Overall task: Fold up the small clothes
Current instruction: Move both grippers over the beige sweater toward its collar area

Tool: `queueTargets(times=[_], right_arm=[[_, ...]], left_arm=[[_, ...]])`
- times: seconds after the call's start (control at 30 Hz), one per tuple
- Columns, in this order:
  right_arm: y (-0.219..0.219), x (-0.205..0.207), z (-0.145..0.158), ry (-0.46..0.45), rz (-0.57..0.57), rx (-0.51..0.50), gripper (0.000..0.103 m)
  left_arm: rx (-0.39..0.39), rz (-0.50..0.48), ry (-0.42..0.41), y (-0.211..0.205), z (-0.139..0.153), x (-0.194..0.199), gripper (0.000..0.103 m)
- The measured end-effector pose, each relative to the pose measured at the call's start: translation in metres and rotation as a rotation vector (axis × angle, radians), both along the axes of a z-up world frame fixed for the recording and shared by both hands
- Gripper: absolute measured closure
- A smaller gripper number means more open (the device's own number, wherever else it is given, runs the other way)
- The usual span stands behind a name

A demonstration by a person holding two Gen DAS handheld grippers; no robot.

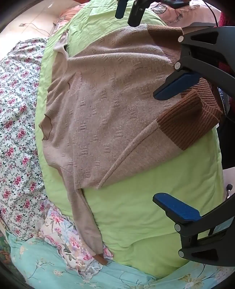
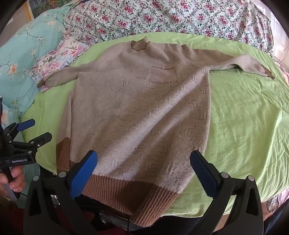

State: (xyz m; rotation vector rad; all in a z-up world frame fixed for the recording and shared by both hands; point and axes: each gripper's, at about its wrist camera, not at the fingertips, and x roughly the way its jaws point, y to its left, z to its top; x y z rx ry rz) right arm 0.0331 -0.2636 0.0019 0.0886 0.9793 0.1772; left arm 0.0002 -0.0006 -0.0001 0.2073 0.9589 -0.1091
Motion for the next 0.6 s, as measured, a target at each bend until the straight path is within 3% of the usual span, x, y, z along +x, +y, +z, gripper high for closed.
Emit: queueTargets(times=[0.6], right_arm=[[0.010, 0.004, 0.001, -0.011, -0.003, 0.004, 0.001]], left_arm=[[-0.016, 0.007, 0.006, -0.018, 0.001, 0.003, 0.001]])
